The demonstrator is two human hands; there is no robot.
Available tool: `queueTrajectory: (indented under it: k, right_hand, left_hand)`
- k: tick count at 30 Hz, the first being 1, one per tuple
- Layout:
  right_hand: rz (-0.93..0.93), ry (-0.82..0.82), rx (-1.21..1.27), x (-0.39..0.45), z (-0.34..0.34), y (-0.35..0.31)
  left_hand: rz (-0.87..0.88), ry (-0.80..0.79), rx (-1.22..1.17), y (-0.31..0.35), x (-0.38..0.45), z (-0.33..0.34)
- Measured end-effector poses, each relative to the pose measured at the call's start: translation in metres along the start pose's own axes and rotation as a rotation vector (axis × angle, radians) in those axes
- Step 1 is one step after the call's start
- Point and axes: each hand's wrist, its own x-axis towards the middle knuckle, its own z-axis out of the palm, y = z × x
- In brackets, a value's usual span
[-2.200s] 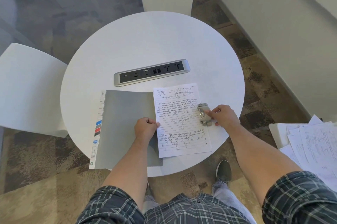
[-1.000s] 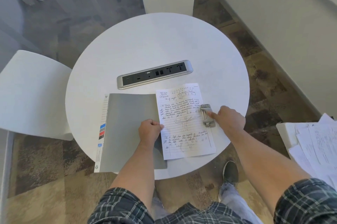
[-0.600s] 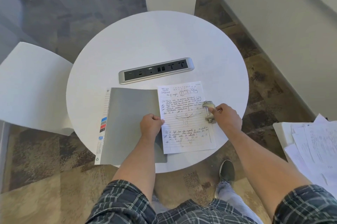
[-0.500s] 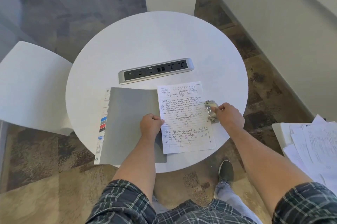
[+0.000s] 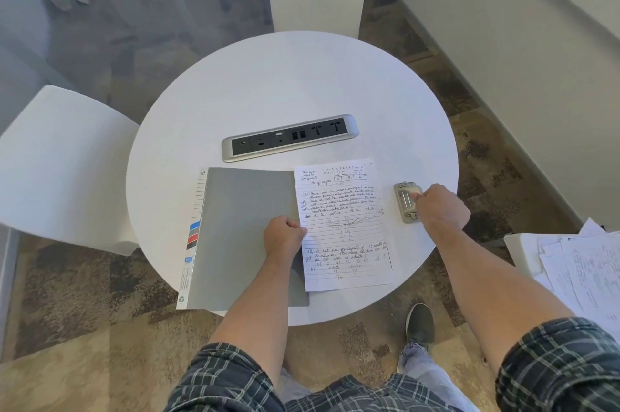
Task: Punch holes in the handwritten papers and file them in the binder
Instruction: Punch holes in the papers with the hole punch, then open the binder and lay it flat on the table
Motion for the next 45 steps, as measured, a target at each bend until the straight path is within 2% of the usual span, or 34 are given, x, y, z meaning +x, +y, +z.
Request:
queueTrajectory:
  k: [2,4,6,8,11,13,16,18,20,22,24,27,30,36,45]
  right_hand:
    - [0.004,0.033,0.01,-0.004,0.0,-0.002]
    - [-0.047,0.155,0.06,-0.011,0.002,-0.004]
    - [-0.193,0.3,0.076,-0.022,0.007,-0.004]
    - [-0.384,0.334,0.092,-0.036,0.016,-0.004]
    - [-0.663,0.242,0.147,-0.062,0.033,-0.004]
    - [-0.834,0.152,0.073,-0.079,0.044,-0.004]
    - [-0.971,0.029,0.023,-0.099,0.059,-0.012]
    - [-0.97,-0.071,0.07,-0.111,0.066,-0.022]
    - [-0.929,-0.182,0.132,-0.122,0.073,-0.036]
    - [-0.843,-0.272,0.189,-0.129,0.081,-0.05]
    - [-0.778,-0.305,0.189,-0.131,0.087,-0.063]
    - [-0.801,-0.215,0.089,-0.133,0.098,-0.076]
    - [-0.817,-0.146,0.06,-0.14,0.105,-0.083]
    - [-0.808,-0.156,0.067,-0.16,0.107,-0.093]
    - [-0.922,-0.042,-0.227,-0.174,0.111,-0.085]
  left_hand:
    - [0.014,-0.002,0.003,0.005,-0.004,0.005]
    - [0.024,-0.021,-0.041,0.012,-0.008,0.012]
    - [0.021,-0.028,-0.072,0.018,-0.012,0.019]
    - [0.015,-0.019,-0.065,0.023,-0.015,0.024]
    - [0.033,-0.015,-0.033,0.024,-0.016,0.027]
    - [0.066,-0.007,0.022,0.026,-0.017,0.024]
    - [0.177,0.037,0.059,0.028,-0.021,0.013]
    - [0.287,0.129,0.112,0.022,-0.024,-0.002]
    - [0.356,0.304,0.231,0.004,-0.026,-0.027]
    - [0.322,0.434,0.348,-0.019,-0.027,-0.054]
    - [0.232,0.472,0.431,-0.041,-0.026,-0.079]
    - [0.091,0.408,0.507,-0.065,-0.027,-0.106]
    - [0.051,0.34,0.515,-0.078,-0.027,-0.116]
    - [0.101,0.24,0.563,-0.092,-0.023,-0.123]
    - [0.273,0.09,0.699,-0.127,-0.025,-0.134]
